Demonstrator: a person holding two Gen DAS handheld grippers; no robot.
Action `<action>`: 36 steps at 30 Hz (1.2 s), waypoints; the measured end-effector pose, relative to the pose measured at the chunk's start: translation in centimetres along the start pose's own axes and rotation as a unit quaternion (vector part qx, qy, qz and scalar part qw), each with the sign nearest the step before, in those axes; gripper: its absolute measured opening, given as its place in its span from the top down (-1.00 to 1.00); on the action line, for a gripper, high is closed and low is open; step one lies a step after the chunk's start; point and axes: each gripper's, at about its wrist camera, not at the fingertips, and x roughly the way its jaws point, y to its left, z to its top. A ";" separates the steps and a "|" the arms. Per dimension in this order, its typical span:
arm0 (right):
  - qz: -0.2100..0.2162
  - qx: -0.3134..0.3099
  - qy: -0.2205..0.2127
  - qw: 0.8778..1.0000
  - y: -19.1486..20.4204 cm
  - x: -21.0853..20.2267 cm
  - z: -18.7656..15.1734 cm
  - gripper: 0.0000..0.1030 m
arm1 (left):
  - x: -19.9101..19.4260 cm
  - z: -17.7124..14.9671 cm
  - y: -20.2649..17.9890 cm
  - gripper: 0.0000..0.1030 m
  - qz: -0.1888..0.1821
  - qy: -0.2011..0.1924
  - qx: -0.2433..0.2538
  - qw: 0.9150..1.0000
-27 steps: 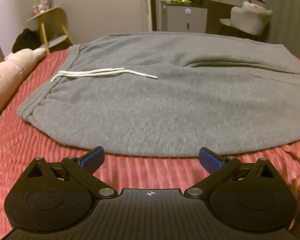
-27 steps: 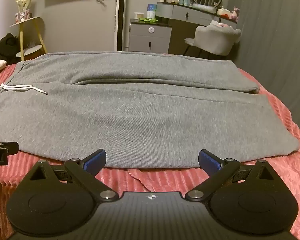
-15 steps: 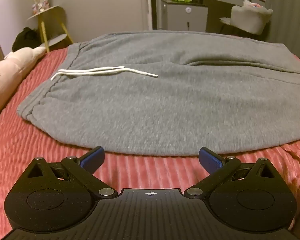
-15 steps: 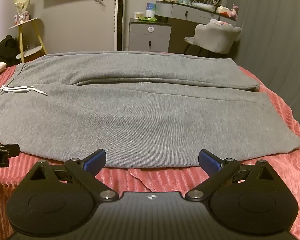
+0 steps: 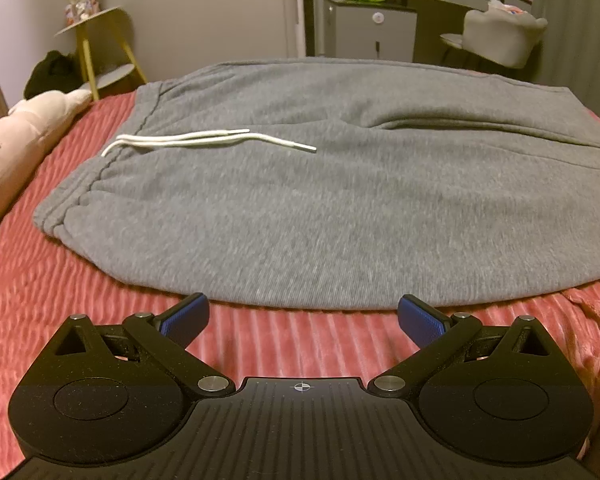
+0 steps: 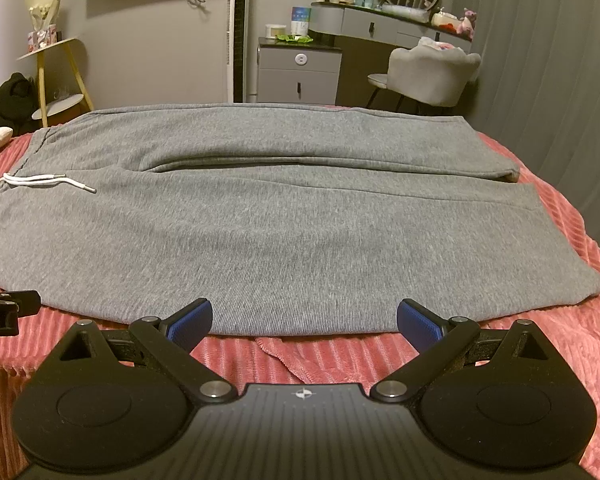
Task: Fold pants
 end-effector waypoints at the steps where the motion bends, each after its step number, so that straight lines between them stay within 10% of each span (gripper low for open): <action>1: 0.000 0.000 0.000 1.000 0.0 0.0 0.0 -0.92 | 0.0 0.0 0.0 -1.00 0.000 0.001 -0.001 1.000; 36: 0.002 0.010 0.002 1.000 -0.2 -0.1 0.1 -0.92 | 0.2 -0.1 0.2 -1.00 -0.001 0.007 -0.004 1.000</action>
